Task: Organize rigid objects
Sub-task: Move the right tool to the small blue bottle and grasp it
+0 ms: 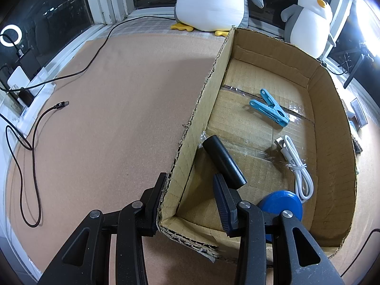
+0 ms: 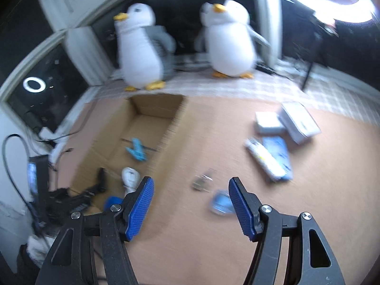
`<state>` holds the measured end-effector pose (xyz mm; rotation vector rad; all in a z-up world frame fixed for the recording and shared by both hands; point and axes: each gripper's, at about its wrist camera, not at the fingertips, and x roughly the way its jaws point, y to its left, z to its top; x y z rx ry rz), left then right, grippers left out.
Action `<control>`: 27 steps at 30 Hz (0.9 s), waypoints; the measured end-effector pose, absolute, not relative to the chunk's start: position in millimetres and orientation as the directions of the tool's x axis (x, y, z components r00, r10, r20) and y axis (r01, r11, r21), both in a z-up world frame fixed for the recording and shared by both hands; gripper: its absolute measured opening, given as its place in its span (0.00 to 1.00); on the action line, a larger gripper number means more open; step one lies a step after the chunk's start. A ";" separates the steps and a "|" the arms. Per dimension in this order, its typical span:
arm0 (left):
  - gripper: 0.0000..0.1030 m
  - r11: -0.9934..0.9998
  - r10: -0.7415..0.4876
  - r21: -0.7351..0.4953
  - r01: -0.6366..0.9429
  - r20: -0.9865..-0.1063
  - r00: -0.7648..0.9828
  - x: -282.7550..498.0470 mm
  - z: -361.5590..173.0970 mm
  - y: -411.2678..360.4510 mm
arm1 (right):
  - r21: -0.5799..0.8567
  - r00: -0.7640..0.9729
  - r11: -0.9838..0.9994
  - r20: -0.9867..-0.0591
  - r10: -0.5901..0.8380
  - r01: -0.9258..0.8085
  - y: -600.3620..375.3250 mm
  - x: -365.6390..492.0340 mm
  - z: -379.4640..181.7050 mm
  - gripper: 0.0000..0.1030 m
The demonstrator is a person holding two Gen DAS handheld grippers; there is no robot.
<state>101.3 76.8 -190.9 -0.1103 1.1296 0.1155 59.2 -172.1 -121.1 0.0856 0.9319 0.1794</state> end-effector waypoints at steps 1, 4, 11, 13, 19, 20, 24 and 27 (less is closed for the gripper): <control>0.40 0.989 0.038 -0.028 -0.147 -0.905 0.423 101.1 -191.1 76.3 | 0.138 0.574 0.986 -0.801 0.169 -0.098 -177.1 59.4 -126.9 0.60; 0.40 0.989 0.041 -0.024 -0.147 -0.905 0.424 100.6 -191.3 75.5 | 0.102 0.546 0.994 -0.831 0.107 -0.040 -186.4 59.7 -148.1 0.60; 0.40 0.989 0.040 -0.025 -0.146 -0.905 0.424 100.6 -191.3 75.4 | 0.063 0.524 0.998 -0.850 0.047 0.013 -186.0 63.1 -175.9 0.60; 0.40 0.989 0.041 -0.024 -0.146 -0.905 0.424 100.6 -191.3 75.4 | 0.055 0.524 0.998 -0.851 0.031 0.030 -186.1 66.4 -180.3 0.60; 0.40 0.989 0.041 -0.024 -0.146 -0.904 0.426 100.3 -191.9 75.4 | 0.026 0.516 0.998 -0.856 -0.011 0.065 -184.6 73.4 -187.4 0.60; 0.40 0.989 0.041 -0.024 -0.145 -0.904 0.426 100.3 -192.0 75.5 | 0.023 0.514 0.997 -0.858 -0.016 0.069 -184.2 75.1 -188.4 0.60; 0.40 0.989 0.041 -0.024 -0.145 -0.904 0.426 100.2 -191.9 75.5 | 0.026 0.494 0.996 -0.869 -0.021 0.086 -184.6 78.8 -194.6 0.60; 0.40 0.989 0.041 -0.024 -0.145 -0.904 0.426 100.1 -191.9 75.6 | 0.003 0.487 0.997 -0.873 -0.038 0.082 -181.4 79.2 -199.5 0.60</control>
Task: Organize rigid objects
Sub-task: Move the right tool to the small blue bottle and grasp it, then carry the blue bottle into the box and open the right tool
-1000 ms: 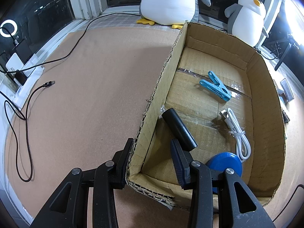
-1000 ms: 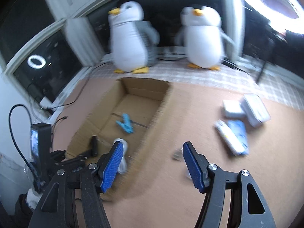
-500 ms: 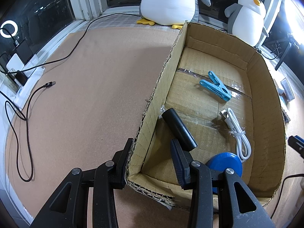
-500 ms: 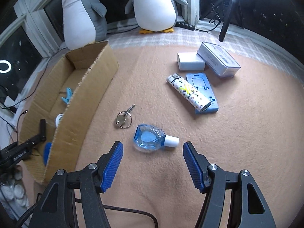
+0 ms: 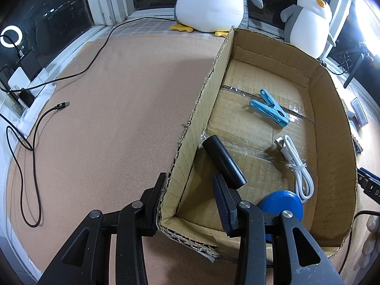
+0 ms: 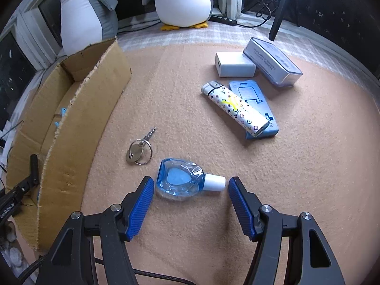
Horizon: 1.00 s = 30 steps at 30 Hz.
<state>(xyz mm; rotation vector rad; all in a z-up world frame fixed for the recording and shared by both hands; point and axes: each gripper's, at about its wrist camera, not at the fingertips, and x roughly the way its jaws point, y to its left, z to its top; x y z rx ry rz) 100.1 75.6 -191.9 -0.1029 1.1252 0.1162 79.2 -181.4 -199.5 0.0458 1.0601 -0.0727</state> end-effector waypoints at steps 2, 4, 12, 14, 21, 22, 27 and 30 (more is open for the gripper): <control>0.40 0.989 0.040 -0.024 -0.144 -0.904 0.426 100.0 -192.0 75.5 | -0.004 0.489 0.997 -0.871 -0.043 0.080 -180.5 79.7 -199.9 0.60; 0.40 0.989 0.040 -0.024 -0.145 -0.904 0.427 100.1 -192.0 75.5 | 0.002 0.488 0.996 -0.872 -0.040 0.084 -182.0 80.8 -199.5 0.59; 0.40 0.989 0.041 -0.024 -0.145 -0.904 0.427 99.8 -191.8 75.2 | 0.014 0.493 0.997 -0.870 -0.026 0.079 -186.4 82.2 -199.0 0.52; 0.40 0.989 0.041 -0.024 -0.145 -0.903 0.427 99.8 -191.8 75.3 | 0.018 0.494 0.997 -0.869 -0.021 0.075 -186.7 82.3 -198.9 0.52; 0.40 0.989 0.041 -0.024 -0.146 -0.903 0.427 99.6 -192.0 75.3 | 0.040 0.506 0.996 -0.863 -0.004 0.077 -192.4 77.3 -193.3 0.52; 0.40 0.989 0.041 -0.024 -0.146 -0.904 0.427 99.8 -192.0 75.2 | 0.043 0.508 0.996 -0.861 -0.002 0.077 -193.0 76.4 -191.8 0.52; 0.40 0.989 0.041 -0.024 -0.145 -0.903 0.427 99.5 -192.1 75.4 | 0.057 0.525 0.997 -0.851 0.018 0.058 -189.7 73.2 -179.7 0.52; 0.40 0.989 0.041 -0.024 -0.145 -0.903 0.427 99.4 -192.1 75.4 | 0.068 0.547 0.997 -0.836 0.046 0.020 -179.2 73.3 -165.0 0.52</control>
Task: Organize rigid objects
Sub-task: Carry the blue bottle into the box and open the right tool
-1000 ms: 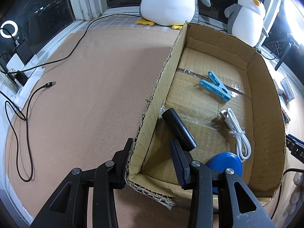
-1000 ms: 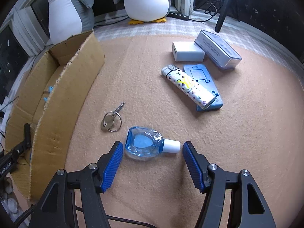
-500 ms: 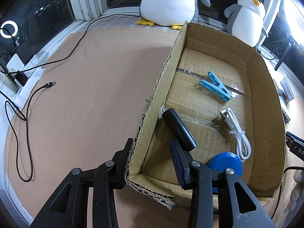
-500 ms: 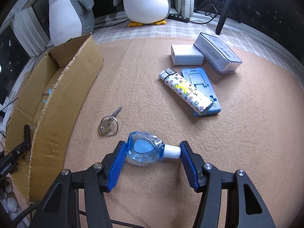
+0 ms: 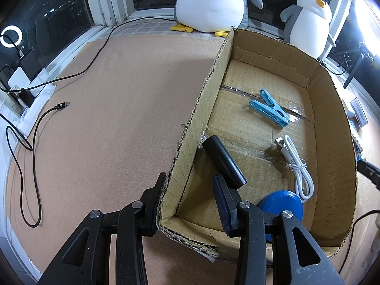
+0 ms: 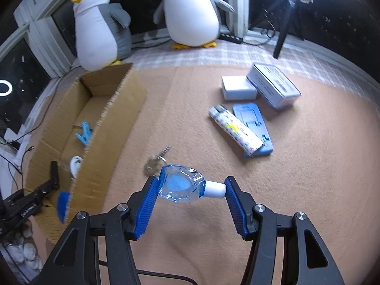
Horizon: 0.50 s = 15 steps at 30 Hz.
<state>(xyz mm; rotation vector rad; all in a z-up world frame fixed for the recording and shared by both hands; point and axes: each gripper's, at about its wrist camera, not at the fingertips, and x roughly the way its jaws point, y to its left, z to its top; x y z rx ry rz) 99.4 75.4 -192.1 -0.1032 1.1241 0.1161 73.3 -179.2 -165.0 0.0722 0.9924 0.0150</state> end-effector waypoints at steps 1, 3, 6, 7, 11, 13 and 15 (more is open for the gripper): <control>0.40 0.989 0.041 -0.024 -0.145 -0.903 0.427 99.5 -192.2 75.4 | 0.070 0.553 0.998 -0.832 0.053 0.010 -176.3 73.6 -161.0 0.52; 0.40 0.989 0.041 -0.024 -0.145 -0.903 0.427 99.3 -192.2 75.4 | 0.074 0.570 0.997 -0.818 0.076 -0.026 -165.1 76.6 -149.5 0.52; 0.40 0.989 0.041 -0.023 -0.145 -0.903 0.427 99.3 -192.2 75.4 | 0.059 0.588 0.995 -0.804 0.094 -0.077 -147.1 84.1 -136.9 0.52; 0.40 0.989 0.041 -0.023 -0.144 -0.903 0.427 99.4 -191.8 75.3 | 0.054 0.592 0.995 -0.800 0.096 -0.088 -142.0 85.4 -134.7 0.52; 0.40 0.989 0.042 -0.022 -0.144 -0.903 0.427 99.5 -191.5 75.2 | 0.035 0.603 0.988 -0.789 0.118 -0.148 -119.0 95.2 -126.2 0.52; 0.40 0.989 0.042 -0.022 -0.144 -0.903 0.428 99.5 -191.5 75.2 | 0.020 0.607 0.984 -0.785 0.125 -0.178 -106.5 98.2 -123.3 0.52; 0.40 0.989 0.042 -0.023 -0.145 -0.903 0.428 99.5 -191.5 75.1 | 0.007 0.609 0.978 -0.782 0.135 -0.208 -93.5 102.3 -121.7 0.52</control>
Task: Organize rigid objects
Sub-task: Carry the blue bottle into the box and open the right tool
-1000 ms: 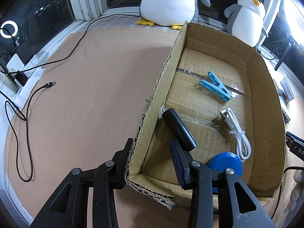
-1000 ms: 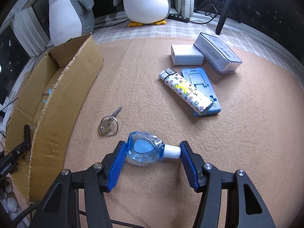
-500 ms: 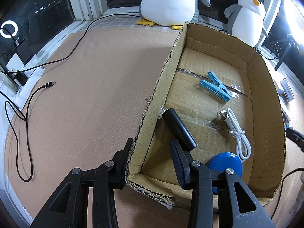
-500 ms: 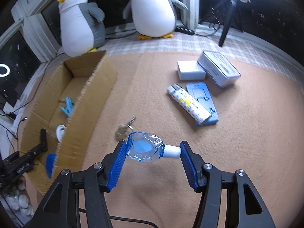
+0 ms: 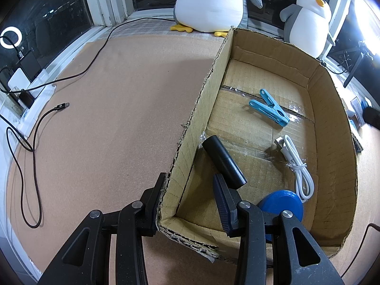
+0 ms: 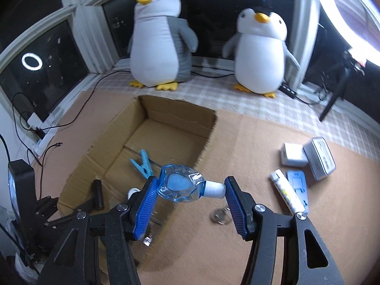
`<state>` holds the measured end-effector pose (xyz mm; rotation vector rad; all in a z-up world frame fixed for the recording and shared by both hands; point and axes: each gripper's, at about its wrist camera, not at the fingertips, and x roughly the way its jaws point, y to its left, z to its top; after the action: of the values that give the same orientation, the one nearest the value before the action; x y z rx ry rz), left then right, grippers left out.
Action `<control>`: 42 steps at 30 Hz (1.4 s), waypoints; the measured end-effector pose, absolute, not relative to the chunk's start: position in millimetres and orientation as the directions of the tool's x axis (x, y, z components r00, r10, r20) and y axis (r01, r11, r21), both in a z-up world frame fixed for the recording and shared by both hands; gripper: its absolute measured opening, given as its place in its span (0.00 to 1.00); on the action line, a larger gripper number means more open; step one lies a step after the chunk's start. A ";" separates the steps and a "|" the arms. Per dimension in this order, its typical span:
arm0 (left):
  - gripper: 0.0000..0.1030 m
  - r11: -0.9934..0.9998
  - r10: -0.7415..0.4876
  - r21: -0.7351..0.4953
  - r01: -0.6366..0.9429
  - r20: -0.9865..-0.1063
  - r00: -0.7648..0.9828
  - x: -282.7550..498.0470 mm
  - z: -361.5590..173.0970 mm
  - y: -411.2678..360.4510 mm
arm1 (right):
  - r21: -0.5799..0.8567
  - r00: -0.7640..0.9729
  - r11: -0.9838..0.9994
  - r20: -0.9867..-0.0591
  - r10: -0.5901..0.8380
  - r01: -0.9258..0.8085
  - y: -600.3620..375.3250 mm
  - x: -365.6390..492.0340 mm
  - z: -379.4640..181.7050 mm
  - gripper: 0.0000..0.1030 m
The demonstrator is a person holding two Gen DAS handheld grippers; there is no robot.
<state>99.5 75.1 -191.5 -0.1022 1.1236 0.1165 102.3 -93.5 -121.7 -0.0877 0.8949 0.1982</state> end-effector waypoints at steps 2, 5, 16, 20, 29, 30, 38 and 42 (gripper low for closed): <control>0.40 0.989 0.042 -0.023 -0.145 -0.903 0.428 99.4 -191.6 75.1 | -0.002 0.607 0.973 -0.782 0.141 -0.229 -84.8 106.2 -122.1 0.52; 0.40 0.989 0.041 -0.023 -0.144 -0.903 0.428 99.4 -191.6 75.1 | -0.017 0.600 0.966 -0.787 0.147 -0.259 -68.7 113.3 -126.1 0.52; 0.40 0.989 0.042 -0.023 -0.145 -0.903 0.428 99.2 -191.7 75.0 | -0.056 0.568 0.954 -0.813 0.128 -0.296 -42.6 137.6 -148.9 0.52; 0.41 0.989 0.042 -0.023 -0.145 -0.903 0.428 99.4 -191.3 74.8 | -0.058 0.560 0.953 -0.819 0.125 -0.297 -42.1 141.1 -154.2 0.52; 0.41 0.989 0.044 -0.020 -0.144 -0.903 0.428 100.6 -190.2 74.8 | -0.069 0.558 0.951 -0.822 0.116 -0.300 -39.2 142.7 -159.8 0.52; 0.41 0.989 0.044 -0.020 -0.144 -0.903 0.427 101.0 -190.1 74.8 | -0.073 0.564 0.952 -0.818 0.113 -0.297 -39.3 142.4 -158.9 0.52; 0.41 0.989 0.044 -0.020 -0.144 -0.903 0.428 101.6 -190.6 75.0 | -0.046 0.574 0.953 -0.806 0.142 -0.301 -44.6 138.9 -149.9 0.53; 0.41 0.989 0.045 -0.019 -0.144 -0.902 0.428 101.5 -190.6 75.0 | -0.014 0.582 0.953 -0.794 0.173 -0.302 -56.2 130.2 -138.7 0.54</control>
<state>101.5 75.0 -190.6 -0.0984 1.1223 0.1182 130.2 -56.2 -138.7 -0.1538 0.9084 0.2788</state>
